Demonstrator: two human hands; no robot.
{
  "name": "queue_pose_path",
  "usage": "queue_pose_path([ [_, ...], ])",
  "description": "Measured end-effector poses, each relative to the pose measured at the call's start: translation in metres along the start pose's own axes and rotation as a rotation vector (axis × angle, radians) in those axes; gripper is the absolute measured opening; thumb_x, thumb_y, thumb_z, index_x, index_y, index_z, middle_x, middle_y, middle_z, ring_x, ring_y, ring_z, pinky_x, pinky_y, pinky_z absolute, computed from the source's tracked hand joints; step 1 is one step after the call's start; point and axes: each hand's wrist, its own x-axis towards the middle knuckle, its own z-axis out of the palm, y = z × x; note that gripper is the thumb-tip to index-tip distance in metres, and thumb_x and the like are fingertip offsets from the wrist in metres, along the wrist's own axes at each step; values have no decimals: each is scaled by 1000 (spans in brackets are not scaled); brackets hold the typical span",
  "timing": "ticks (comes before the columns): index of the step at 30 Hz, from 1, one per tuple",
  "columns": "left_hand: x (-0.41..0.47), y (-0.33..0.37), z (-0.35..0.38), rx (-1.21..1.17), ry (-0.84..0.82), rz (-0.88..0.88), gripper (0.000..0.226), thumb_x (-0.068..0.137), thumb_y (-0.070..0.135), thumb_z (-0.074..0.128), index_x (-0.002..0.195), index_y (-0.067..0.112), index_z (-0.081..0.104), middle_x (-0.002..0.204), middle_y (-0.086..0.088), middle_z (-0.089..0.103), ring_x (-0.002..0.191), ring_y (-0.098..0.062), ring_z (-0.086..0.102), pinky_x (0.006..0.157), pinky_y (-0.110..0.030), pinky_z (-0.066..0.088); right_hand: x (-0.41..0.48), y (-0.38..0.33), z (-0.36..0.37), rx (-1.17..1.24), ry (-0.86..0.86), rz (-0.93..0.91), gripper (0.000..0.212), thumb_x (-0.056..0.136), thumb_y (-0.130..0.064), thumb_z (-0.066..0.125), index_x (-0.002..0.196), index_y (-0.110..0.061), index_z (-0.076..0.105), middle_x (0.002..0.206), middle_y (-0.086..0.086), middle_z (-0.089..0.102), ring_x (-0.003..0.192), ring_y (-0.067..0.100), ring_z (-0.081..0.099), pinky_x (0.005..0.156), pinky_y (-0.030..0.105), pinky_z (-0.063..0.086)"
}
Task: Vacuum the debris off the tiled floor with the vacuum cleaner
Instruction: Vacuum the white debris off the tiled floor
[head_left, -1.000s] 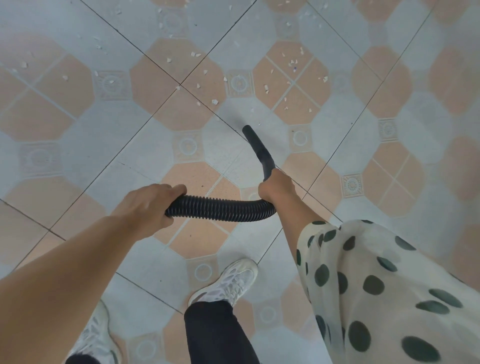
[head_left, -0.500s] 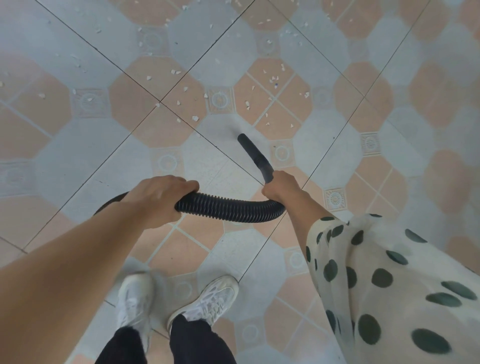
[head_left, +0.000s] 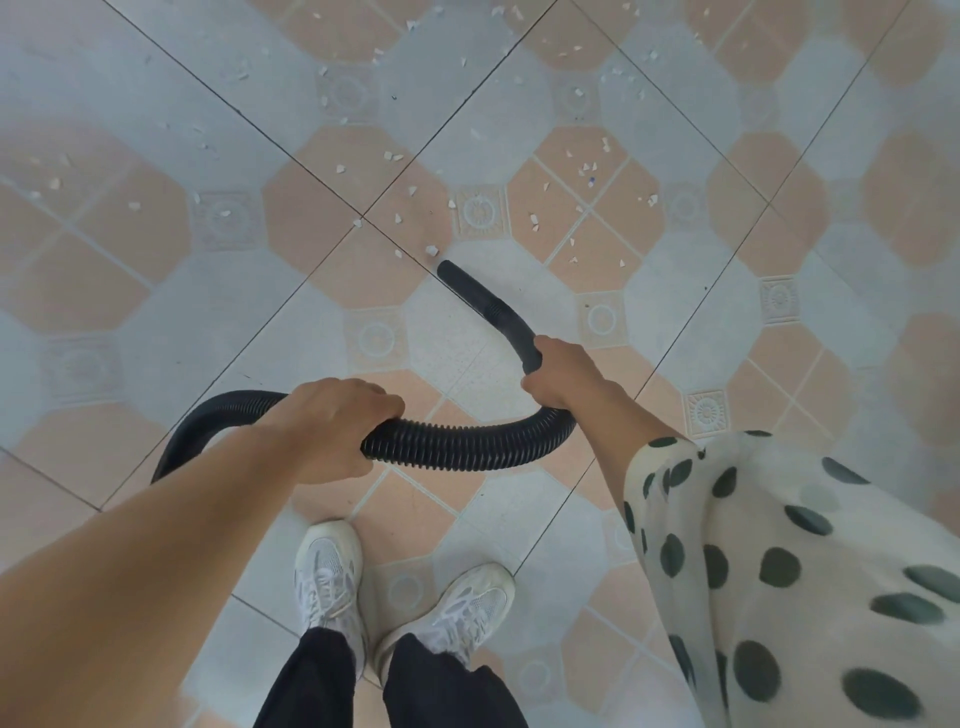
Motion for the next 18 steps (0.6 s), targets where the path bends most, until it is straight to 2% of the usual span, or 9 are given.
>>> queue_pose_path([
  [6,-8,-36,0,-15,48,-44,22,74,22,56,86,32,41,82,10,48,81,-17,55,61,-28,38,20,-46,-6,-32,77,-17,41,90,-16,55,130,-13,45,117,11,54,94,29,53,72,34,43],
  [11,-12,-53,1,-23,66,-57,25,74,21,57,83,33,37,79,10,46,79,-18,54,60,-28,34,29,-72,-7,-88,59,-75,38,91,-14,55,128,-13,45,115,11,55,92,28,54,70,33,41],
  [18,-10,-61,-6,-29,69,-59,24,77,21,58,85,30,37,82,9,48,80,-19,54,60,-29,35,31,-81,-14,-109,85,-45,41,90,-13,54,131,-12,45,119,13,54,94,29,52,73,34,42],
])
